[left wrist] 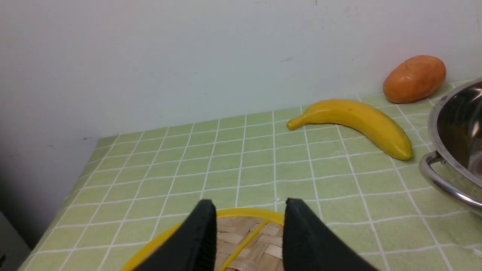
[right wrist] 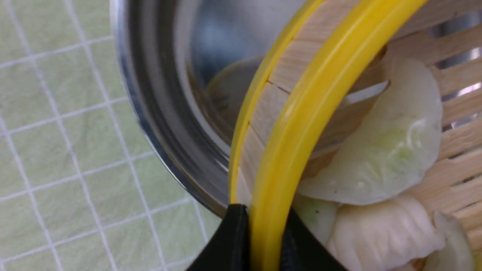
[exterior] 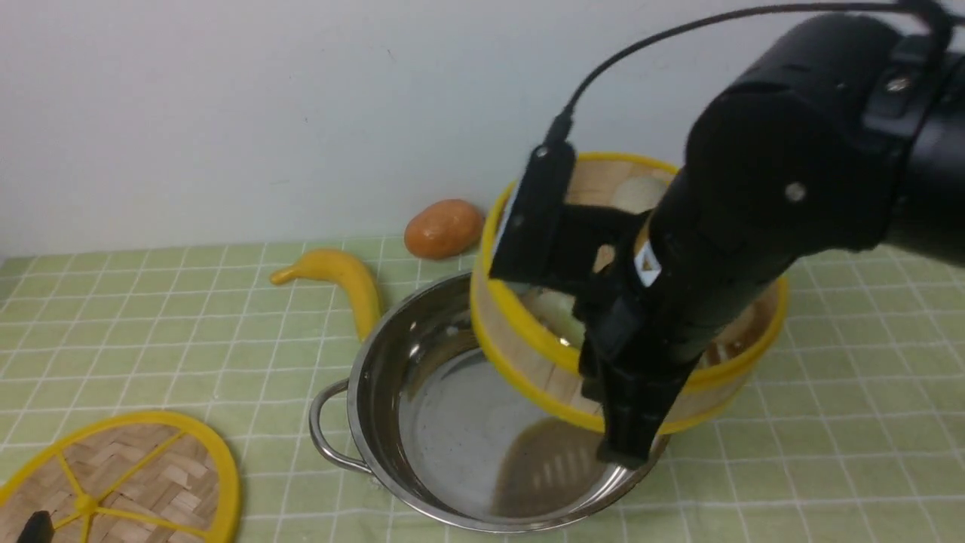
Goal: Place the steamer in the pot on the green tablecloth, and put the lid on the steamer.
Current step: 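Place the bamboo steamer basket of food into the steel pot with the right gripper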
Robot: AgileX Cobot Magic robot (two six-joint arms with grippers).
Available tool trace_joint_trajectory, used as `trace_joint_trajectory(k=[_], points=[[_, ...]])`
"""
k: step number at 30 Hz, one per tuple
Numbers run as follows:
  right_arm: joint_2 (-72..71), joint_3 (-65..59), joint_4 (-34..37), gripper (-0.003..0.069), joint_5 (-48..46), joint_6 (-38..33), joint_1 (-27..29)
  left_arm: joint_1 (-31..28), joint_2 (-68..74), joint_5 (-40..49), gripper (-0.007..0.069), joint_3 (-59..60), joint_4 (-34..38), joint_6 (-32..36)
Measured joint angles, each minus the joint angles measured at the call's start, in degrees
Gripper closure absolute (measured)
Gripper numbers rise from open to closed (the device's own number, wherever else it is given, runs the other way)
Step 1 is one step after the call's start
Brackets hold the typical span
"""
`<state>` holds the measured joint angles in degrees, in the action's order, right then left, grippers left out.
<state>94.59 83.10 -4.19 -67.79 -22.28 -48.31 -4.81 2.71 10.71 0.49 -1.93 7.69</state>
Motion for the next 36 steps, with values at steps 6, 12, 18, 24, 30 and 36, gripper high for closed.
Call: trace_joint_trajectory(k=[6,12,18,24,30,36], points=[[3.1,0.0,-1.6,0.0571,3.2,-3.6,-3.7,0.0,0.0,0.0,0.0382,0.0,0.0,0.0],[6.2,0.2,-6.0,0.0571,5.4,-4.9,-4.3,0.0,0.0,0.0,0.0382,0.0,0.0,0.0],[8.6,0.3,-6.4,0.0571,8.3,-6.5,-4.3,0.0,0.0,0.0,0.0382,0.0,0.0,0.0],[10.9,0.3,-5.3,0.0571,7.1,-6.5,-4.3,0.0,0.0,0.0,0.0382,0.0,0.0,0.0],[13.5,0.3,-2.9,0.0571,4.9,-6.4,-4.3,0.0,0.0,0.0,0.0382,0.0,0.0,0.0],[14.2,0.3,-2.0,0.0571,5.1,-6.5,-4.3,0.0,0.0,0.0,0.0382,0.0,0.0,0.0]])
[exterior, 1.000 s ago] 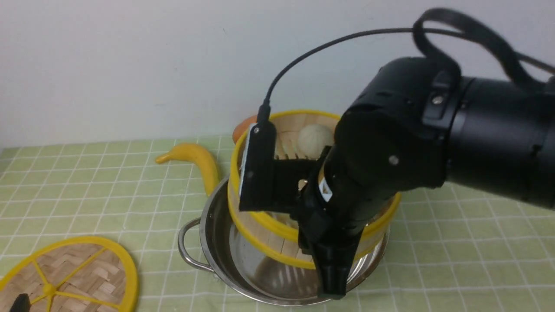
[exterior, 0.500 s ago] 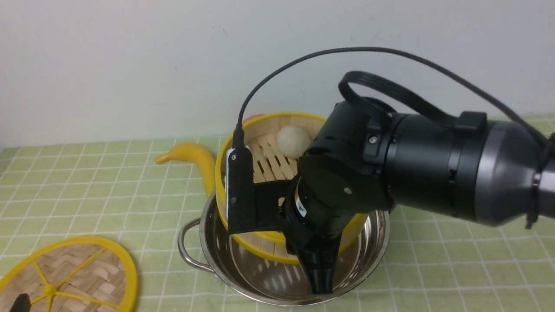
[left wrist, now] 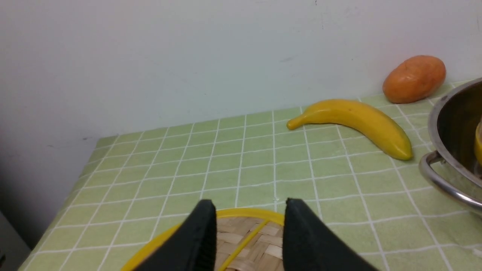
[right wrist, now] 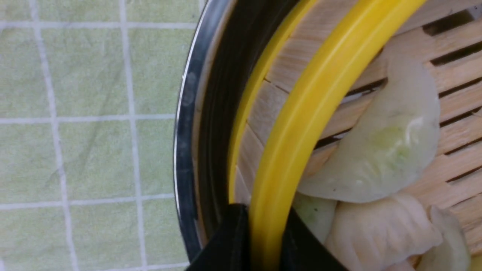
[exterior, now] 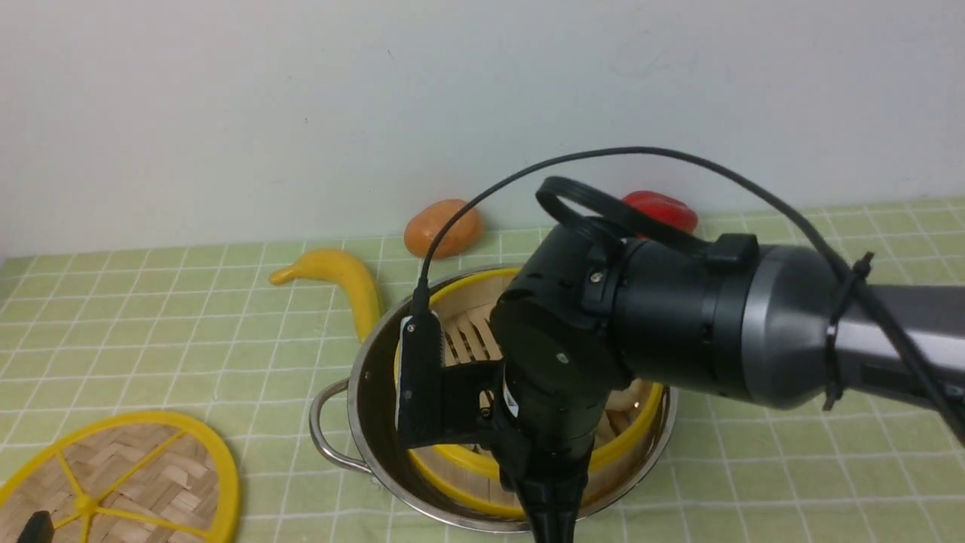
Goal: Place the steamer in the pot on the green tablecloth, and put the lid on the steamer.
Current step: 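Place the bamboo steamer basket of food into the steel pot with the right gripper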
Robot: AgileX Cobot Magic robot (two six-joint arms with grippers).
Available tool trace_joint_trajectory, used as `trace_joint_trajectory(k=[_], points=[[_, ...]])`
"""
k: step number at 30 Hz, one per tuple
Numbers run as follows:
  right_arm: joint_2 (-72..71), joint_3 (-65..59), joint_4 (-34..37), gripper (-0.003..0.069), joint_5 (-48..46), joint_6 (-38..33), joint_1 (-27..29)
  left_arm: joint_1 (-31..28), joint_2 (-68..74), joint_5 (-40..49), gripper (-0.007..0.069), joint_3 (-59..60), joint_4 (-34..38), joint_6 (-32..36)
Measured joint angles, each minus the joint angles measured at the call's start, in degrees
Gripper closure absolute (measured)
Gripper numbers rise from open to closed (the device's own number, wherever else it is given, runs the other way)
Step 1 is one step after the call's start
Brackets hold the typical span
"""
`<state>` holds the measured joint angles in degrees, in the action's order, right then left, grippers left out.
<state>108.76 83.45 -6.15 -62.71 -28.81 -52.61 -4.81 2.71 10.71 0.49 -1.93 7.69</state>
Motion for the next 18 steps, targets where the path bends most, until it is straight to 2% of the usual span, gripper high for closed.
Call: trace_joint_trajectory(k=[14,18], points=[[2.7,0.0,0.0,0.0568,3.1,-0.2,0.0,0.0,0.0,0.0,0.0382,0.0,0.0,0.0],[2.7,0.0,-0.1,0.0514,3.2,-0.2,0.0,0.0,0.0,0.0,0.0382,0.0,0.0,0.0]])
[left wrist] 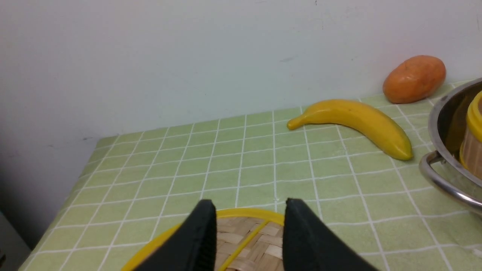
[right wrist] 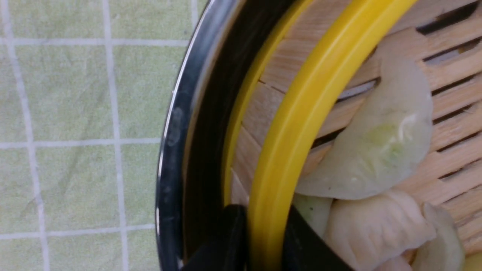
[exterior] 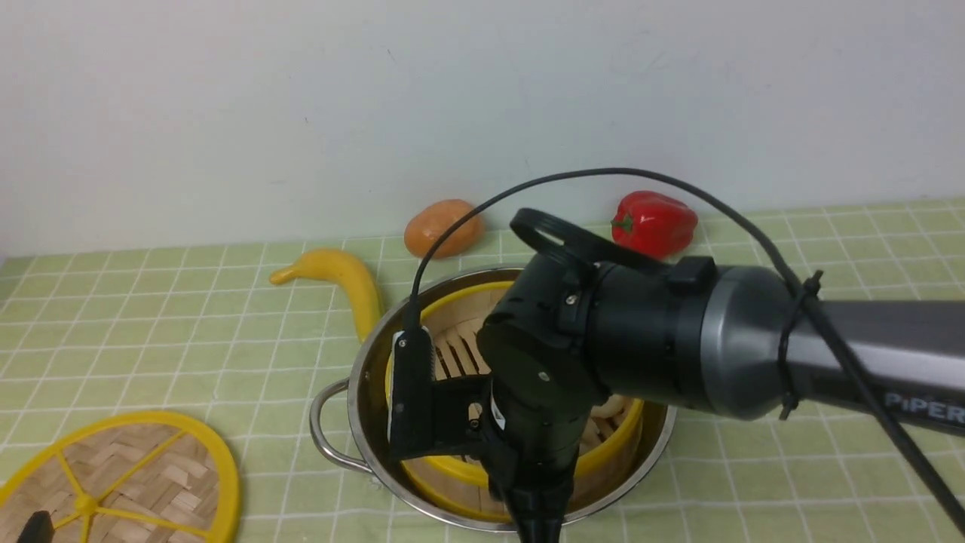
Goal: Place the steamer in the pot on the green tablecloth, and put the lid on the steamer.
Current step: 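Place the bamboo steamer basket of food into the steel pot with the right gripper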
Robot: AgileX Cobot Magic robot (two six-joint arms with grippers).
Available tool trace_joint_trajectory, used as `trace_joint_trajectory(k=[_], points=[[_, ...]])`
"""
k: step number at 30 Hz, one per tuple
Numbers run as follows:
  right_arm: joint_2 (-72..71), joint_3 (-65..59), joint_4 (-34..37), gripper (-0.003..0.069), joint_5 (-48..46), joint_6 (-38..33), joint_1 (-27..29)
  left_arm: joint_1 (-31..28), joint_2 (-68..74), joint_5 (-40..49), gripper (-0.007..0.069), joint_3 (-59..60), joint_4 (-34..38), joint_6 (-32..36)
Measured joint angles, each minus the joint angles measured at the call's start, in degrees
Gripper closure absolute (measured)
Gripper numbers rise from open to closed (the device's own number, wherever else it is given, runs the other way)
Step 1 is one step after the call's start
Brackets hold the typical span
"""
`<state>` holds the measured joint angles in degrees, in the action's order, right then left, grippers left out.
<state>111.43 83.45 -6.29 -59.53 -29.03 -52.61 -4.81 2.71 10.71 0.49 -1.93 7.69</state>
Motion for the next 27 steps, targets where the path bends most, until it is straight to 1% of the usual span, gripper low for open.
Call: trace_joint_trajectory(k=[1,2,4,5,6,8,10,13,16,18,22,23,24,25,26,27], points=[[0.0,0.0,-0.1,0.0497,0.0,0.0,0.0,0.0,0.0,0.0,0.0382,0.0,0.0,0.0],[0.0,0.0,-0.5,0.0439,0.0,0.0,0.0,0.0,0.0,0.0,0.0382,0.0,0.0,0.0],[0.0,0.0,-1.0,0.0385,-0.1,0.0,0.0,0.0,0.0,0.0,0.0382,0.0,0.0,0.0],[0.0,0.0,-1.0,0.0385,-0.1,0.0,0.0,0.0,0.0,0.0,0.0382,0.0,0.0,0.0],[-0.1,0.1,-1.5,0.034,-0.3,0.3,0.0,0.0,0.0,0.0,0.0382,0.0,0.0,0.0],[-0.8,0.9,-1.7,0.0298,-1.8,1.1,0.0,0.0,0.0,0.0,0.0382,0.0,0.0,0.0],[-2.0,2.1,-1.7,0.0277,-4.0,2.4,0.0,0.0,0.0,0.0,0.0382,0.0,0.0,0.0],[-3.7,4.3,-1.5,0.0266,-7.3,4.3,0.0,0.0,0.0,0.0,0.0382,0.0,0.0,0.0],[-5.5,8.0,-1.1,0.0272,-10.3,6.6,0.0,0.0,0.0,0.0,0.0382,0.0,0.0,0.0],[-6.1,9.8,-1.1,0.0284,-10.6,7.9,0.0,0.0,0.0,0.0,0.0382,0.0,0.0,0.0],[-9.1,15.0,-3.4,0.042,-10.7,16.7,0.0,0.0,0.0,0.0,0.0382,0.0,0.0,0.0],[-9.9,16.0,-5.0,0.0466,-10.7,18.9,0.1,0.0,0.0,0.0,0.0382,0.0,0.0,0.0],[-12.2,17.6,-9.9,0.058,-10.7,24.2,0.2,0.0,0.0,0.0,0.0382,0.0,0.0,0.0],[-13.1,17.9,-11.8,0.0612,-10.7,26.1,0.4,0.0,0.0,0.0,0.0382,0.0,0.0,0.0],[-15.0,18.4,-15.4,0.0655,-10.6,30.2,0.9,0.0,0.0,0.0,0.0382,0.0,0.0,0.0],[-16.9,18.6,-18.7,0.0669,-10.6,34.5,1.6,0.0,0.0,0.0,0.0382,0.0,0.0,0.0]])
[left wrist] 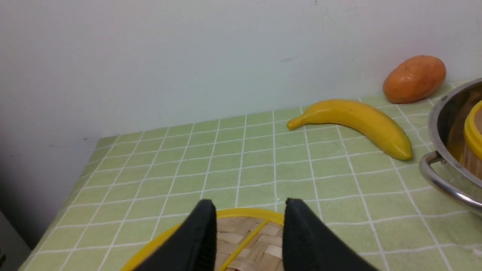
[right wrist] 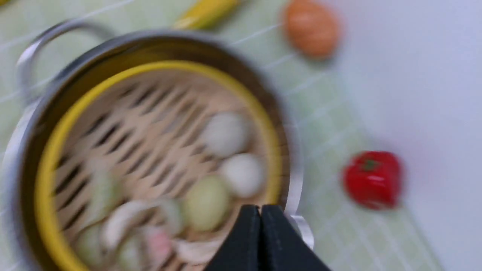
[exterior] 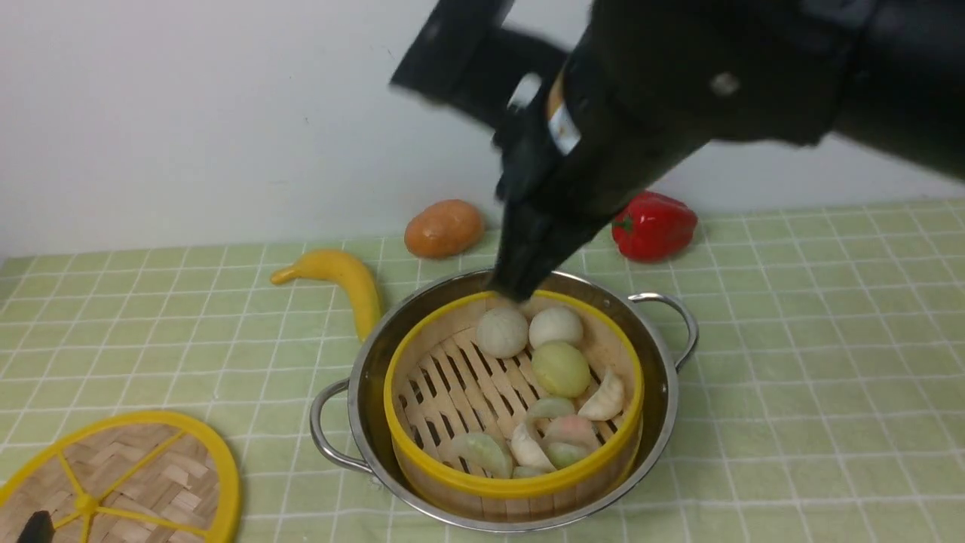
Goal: Place the steamer in the pot on the green tablecloth, and put the lid on the steamer.
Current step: 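Place the bamboo steamer basket of food into the steel pot with the right gripper, then grasp the bamboo steamer lid lying on the table by its centre knob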
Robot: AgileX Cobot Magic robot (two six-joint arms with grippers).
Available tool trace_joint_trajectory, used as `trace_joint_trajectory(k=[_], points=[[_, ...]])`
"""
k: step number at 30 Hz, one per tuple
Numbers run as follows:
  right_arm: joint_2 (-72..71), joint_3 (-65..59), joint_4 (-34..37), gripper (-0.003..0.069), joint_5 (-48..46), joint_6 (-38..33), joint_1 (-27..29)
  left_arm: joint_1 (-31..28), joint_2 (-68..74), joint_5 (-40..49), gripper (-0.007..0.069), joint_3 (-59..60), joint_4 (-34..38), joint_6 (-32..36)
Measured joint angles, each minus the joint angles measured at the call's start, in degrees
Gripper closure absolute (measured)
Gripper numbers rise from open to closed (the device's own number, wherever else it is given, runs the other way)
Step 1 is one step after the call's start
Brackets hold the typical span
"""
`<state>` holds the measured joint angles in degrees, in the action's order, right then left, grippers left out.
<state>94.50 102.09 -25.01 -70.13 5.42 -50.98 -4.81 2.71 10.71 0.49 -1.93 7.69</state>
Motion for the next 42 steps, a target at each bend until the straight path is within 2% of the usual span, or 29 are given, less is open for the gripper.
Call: trace_joint_trajectory(k=[5,6,8,11,16,22,26,31,34,35,38,41,42], points=[[-6.6,0.3,-7.0,0.0672,-0.2,14.9,3.3,0.0,0.0,0.0,0.0382,0.0,0.0,0.0],[-7.1,0.3,-7.4,0.0672,-0.2,16.1,3.4,0.0,0.0,0.0,0.0382,0.0,0.0,0.0],[-10.4,0.3,-8.3,0.0671,-0.2,23.7,3.9,0.0,0.0,0.0,0.0382,0.0,0.0,0.0],[-12.2,0.3,-8.3,0.0668,-0.2,28.2,3.9,0.0,0.0,0.0,0.0382,0.0,0.0,0.0],[-13.6,0.3,-9.8,0.0664,-0.2,31.4,3.9,0.0,0.0,-0.1,0.0382,0.0,0.0,0.0],[-13.6,0.3,-10.9,0.0657,-0.2,31.7,3.9,0.0,0.0,-0.1,0.0382,0.0,0.0,0.0],[-14.1,-0.5,-11.4,0.0653,0.0,27.2,4.7,0.0,0.0,-0.1,0.0382,0.0,0.0,0.0],[-18.8,-10.8,-11.5,0.0644,0.5,25.4,9.6,0.0,0.0,-0.1,0.0382,0.0,0.0,0.0],[-26.1,-25.7,-10.9,0.0636,5.0,29.4,16.5,0.0,0.0,-0.1,0.0382,0.0,0.0,0.0],[-27.0,-27.6,-10.9,0.0634,6.0,30.2,16.9,0.0,0.0,-0.1,0.0382,0.0,0.0,0.0],[-35.1,-45.0,-10.8,0.0622,17.9,37.7,25.5,0.0,0.0,-0.1,0.0382,0.0,0.0,0.0],[-39.6,-55.0,-11.3,0.0616,26.2,42.1,30.0,0.0,0.0,-0.1,0.0382,0.0,0.0,0.0],[-42.6,-61.9,-12.6,0.0612,32.1,45.0,32.9,0.0,0.0,-0.1,0.0382,0.0,0.0,0.0]])
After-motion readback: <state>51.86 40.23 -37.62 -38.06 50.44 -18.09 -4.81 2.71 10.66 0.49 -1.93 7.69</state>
